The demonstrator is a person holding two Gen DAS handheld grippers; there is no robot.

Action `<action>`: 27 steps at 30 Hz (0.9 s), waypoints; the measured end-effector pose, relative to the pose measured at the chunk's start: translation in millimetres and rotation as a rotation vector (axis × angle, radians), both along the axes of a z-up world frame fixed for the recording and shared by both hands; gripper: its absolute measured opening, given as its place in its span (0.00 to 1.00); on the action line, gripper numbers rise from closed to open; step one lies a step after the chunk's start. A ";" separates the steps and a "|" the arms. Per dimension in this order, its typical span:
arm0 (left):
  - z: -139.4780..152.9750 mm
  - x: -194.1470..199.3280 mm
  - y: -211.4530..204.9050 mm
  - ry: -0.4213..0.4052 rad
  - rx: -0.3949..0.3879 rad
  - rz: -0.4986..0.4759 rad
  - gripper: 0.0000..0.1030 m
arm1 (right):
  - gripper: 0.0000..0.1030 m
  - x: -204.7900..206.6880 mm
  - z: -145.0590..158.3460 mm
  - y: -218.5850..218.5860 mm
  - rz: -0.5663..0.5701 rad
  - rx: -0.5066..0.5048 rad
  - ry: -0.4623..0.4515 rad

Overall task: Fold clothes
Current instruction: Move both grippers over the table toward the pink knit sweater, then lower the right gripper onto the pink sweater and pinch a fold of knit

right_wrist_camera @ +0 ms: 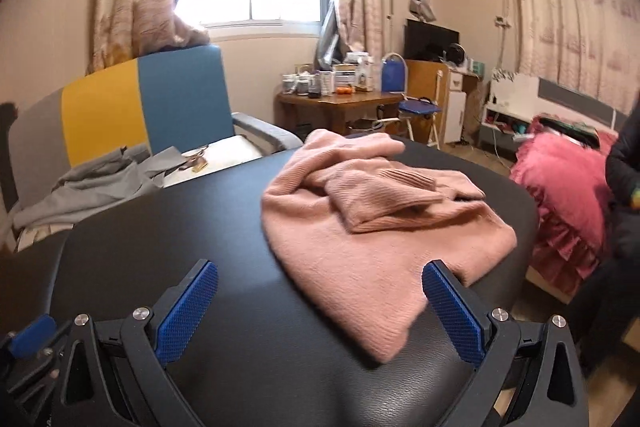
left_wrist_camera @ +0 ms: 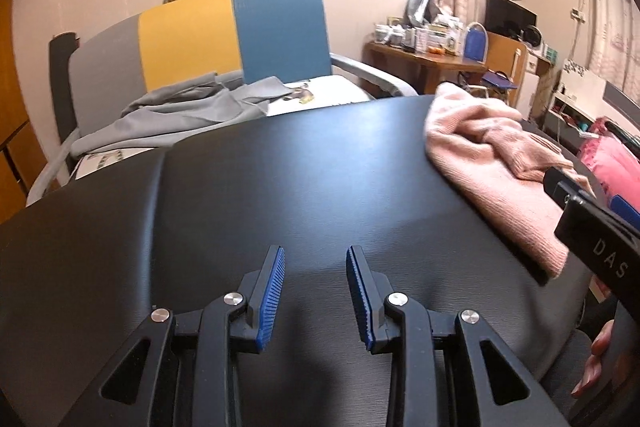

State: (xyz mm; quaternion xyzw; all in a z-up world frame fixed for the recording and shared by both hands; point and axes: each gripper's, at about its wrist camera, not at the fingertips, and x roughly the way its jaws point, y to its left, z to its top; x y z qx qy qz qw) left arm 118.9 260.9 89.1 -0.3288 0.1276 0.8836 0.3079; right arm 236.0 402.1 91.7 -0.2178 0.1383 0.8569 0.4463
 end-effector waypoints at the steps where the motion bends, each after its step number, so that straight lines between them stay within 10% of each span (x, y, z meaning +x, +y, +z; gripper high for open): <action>1: -0.3 2.5 4.4 -0.002 -0.004 -0.014 0.31 | 1.00 3.5 -0.7 2.5 -0.011 -0.005 0.005; 27: -29.7 18.7 29.1 -0.025 -0.098 -0.089 0.31 | 1.00 15.7 -27.3 62.2 0.023 -0.110 0.034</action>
